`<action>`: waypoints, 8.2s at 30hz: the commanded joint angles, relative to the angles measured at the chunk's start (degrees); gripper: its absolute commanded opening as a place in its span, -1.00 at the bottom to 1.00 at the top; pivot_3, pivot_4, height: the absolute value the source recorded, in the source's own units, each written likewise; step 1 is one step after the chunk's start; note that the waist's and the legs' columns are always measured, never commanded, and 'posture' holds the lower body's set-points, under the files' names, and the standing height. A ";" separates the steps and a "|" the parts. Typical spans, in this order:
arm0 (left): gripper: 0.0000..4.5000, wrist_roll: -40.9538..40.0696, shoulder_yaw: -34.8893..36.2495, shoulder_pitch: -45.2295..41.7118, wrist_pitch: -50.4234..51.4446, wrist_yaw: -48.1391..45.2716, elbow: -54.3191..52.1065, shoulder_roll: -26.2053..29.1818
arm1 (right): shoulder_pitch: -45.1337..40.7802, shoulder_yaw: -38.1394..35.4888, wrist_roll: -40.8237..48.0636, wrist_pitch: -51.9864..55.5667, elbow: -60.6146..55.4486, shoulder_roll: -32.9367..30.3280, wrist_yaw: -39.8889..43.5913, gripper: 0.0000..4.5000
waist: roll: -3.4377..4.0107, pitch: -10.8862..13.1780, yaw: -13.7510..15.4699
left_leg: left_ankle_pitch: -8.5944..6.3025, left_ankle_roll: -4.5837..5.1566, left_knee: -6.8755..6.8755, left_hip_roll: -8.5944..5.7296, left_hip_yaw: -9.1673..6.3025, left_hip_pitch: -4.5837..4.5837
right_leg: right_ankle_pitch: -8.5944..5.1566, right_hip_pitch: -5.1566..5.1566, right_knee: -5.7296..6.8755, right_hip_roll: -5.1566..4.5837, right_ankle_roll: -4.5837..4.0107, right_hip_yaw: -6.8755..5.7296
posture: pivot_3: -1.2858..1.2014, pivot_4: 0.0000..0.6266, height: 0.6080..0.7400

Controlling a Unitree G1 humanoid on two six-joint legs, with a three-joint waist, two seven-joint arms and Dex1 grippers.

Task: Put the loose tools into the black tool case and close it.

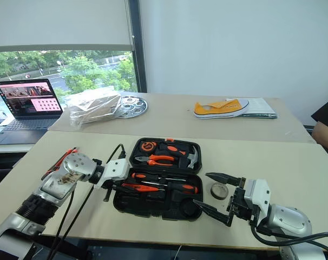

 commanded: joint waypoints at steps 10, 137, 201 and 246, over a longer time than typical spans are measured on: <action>-0.79 7.24 -4.09 -1.29 -0.69 -1.99 2.21 0.44 | -0.56 -0.24 0.57 -0.21 -2.04 -0.80 -0.63 1.00 | 0.02 -0.03 0.23 | -0.05 0.09 0.06 -0.01 0.00 0.02 | 0.03 0.05 -0.03 -0.02 0.05 0.02 | 0.03 -0.52 1.00; -0.29 -7.60 2.09 6.01 7.24 -2.95 -13.42 2.51 | 0.85 0.80 3.56 1.33 -5.04 1.45 -5.30 1.00 | -0.22 0.04 -0.87 | 0.07 -0.40 -0.32 0.08 0.54 0.16 | 0.00 -0.21 0.03 0.16 -0.10 0.21 | 0.03 -0.52 1.00; -0.99 -3.28 -0.02 7.74 3.39 0.31 -4.57 -5.73 | -1.31 2.99 0.54 0.24 -2.65 3.46 -6.67 1.00 | -0.19 0.01 -0.13 | -0.10 0.00 0.08 0.04 0.13 0.05 | 0.00 0.00 0.02 0.00 0.07 0.05 | 0.03 -0.52 1.00; 0.98 -24.78 29.38 29.20 -10.56 -9.38 -6.67 5.20 | 4.13 -3.67 -11.78 3.39 4.74 -15.40 2.38 1.00 | 0.24 -0.19 -0.66 | -0.24 0.17 -0.14 0.14 0.08 0.03 | 0.09 0.04 -0.52 -0.58 0.32 0.02 | 0.03 -0.52 1.00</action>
